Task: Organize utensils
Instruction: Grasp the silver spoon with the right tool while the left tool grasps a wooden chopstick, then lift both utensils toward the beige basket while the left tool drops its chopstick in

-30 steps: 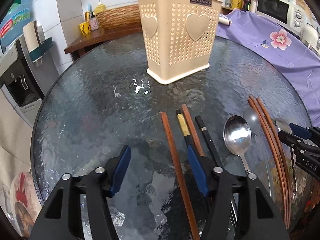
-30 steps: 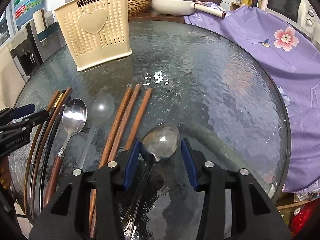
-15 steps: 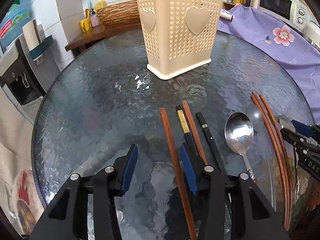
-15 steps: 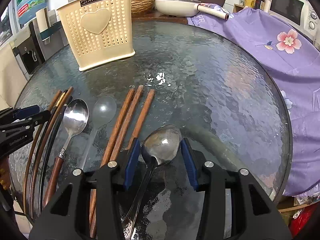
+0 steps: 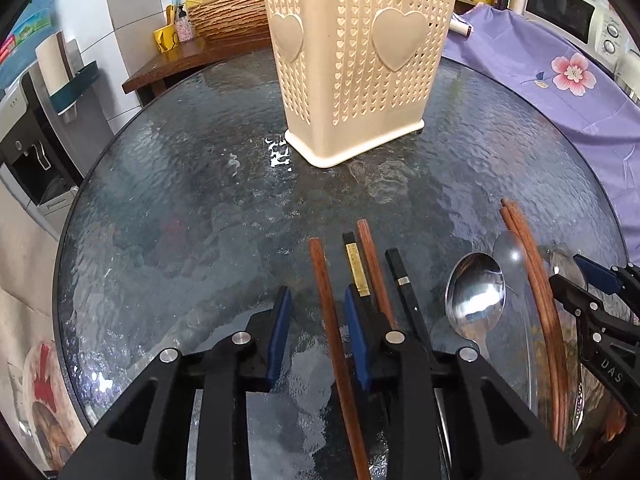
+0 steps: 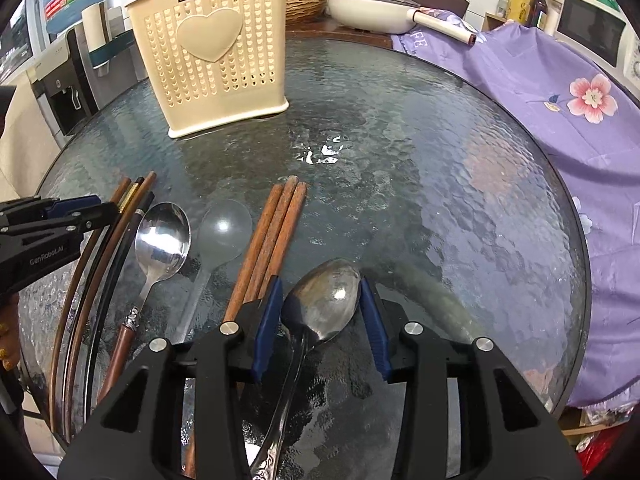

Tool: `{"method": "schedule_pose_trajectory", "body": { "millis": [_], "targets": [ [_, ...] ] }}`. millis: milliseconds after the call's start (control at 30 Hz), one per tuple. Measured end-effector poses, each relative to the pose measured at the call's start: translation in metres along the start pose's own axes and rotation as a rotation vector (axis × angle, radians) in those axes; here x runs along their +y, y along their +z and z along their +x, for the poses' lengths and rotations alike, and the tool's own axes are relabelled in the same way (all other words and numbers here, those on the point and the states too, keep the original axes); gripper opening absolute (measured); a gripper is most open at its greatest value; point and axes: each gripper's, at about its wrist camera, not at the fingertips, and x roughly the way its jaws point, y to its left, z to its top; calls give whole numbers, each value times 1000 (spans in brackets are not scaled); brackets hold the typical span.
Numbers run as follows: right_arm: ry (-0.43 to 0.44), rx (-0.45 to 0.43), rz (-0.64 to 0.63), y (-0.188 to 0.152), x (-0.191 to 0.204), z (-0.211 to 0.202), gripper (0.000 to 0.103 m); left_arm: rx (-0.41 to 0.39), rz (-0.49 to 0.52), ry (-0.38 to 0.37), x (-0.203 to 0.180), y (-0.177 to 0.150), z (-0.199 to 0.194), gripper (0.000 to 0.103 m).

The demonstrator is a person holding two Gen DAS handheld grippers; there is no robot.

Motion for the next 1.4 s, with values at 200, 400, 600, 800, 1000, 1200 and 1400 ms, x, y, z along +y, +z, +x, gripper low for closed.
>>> {"method": "schedule_pose_trajectory", "body": {
  "millis": [200,400,600,800,1000,1200,1400],
  "targets": [
    [10,1,-13,1,0,1,40,3,6,-9,-1,2,0,19],
    [9,-5,-27,2,2,1,39,7,11,-9,-4,5,2,9],
    [16,-24,-27,1,2,1,39,-5,-6,-13,-2,6,2,8],
    [30,-52,-14,1,-4,-3,39,-16,-28,-21,3,8,2,7],
    [59,-100,5,5,-14,-15,39,-56,-40,-30,9,11,-11,7],
    [120,-193,26,12,-21,-41,38,-140,-63,-71,15,16,-41,7],
    [152,-254,23,14,-26,-62,37,-207,-50,-91,11,18,-68,7]
  ]
}}
